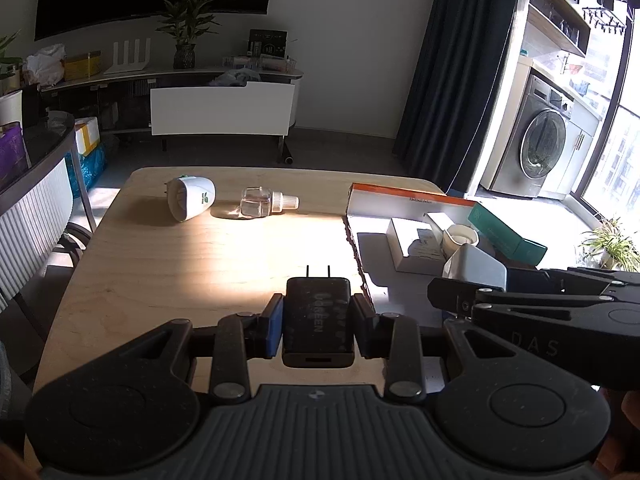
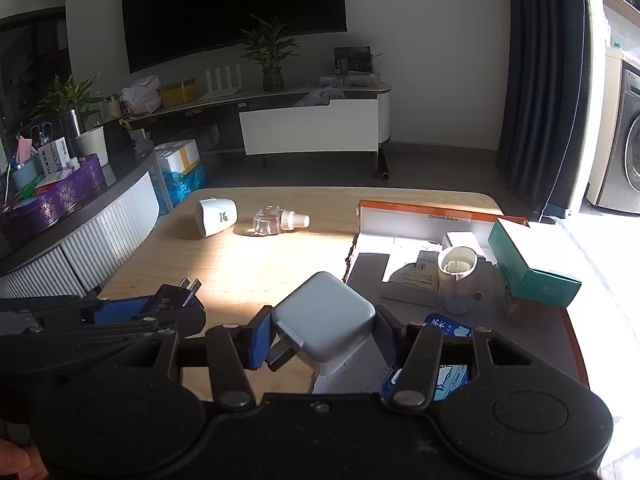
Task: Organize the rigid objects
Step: 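Lift and carry both chargers with both grippers over the cardboard box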
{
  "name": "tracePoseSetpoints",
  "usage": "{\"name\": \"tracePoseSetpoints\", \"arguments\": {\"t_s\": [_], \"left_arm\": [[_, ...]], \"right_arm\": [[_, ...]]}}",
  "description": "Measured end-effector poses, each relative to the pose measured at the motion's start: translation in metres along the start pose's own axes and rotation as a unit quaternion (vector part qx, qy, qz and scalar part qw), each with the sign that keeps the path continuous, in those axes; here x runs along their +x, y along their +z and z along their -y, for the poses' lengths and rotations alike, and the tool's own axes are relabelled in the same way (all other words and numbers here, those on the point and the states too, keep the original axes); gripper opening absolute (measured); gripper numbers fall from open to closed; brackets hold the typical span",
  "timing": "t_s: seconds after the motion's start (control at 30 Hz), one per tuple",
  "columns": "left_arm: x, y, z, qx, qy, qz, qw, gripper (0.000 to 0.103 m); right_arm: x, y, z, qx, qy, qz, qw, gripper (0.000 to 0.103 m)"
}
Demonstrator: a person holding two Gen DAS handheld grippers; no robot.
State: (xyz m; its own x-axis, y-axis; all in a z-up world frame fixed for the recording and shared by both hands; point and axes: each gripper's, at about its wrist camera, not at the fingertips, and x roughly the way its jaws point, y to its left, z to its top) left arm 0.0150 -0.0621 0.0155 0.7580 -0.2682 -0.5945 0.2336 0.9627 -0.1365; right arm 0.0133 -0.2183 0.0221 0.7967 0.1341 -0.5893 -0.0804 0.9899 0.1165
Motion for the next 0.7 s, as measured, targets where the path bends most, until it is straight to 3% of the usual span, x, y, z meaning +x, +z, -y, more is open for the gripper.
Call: {"name": "tracePoseSetpoints", "arguments": {"t_s": [0.7], "left_arm": [[0.009,0.000,0.027,0.023,-0.024,-0.011,0.9994,0.036]], "right_arm": [[-0.006,-0.006,0.027,0.014,-0.023,-0.004,1.000,0.065]]}}
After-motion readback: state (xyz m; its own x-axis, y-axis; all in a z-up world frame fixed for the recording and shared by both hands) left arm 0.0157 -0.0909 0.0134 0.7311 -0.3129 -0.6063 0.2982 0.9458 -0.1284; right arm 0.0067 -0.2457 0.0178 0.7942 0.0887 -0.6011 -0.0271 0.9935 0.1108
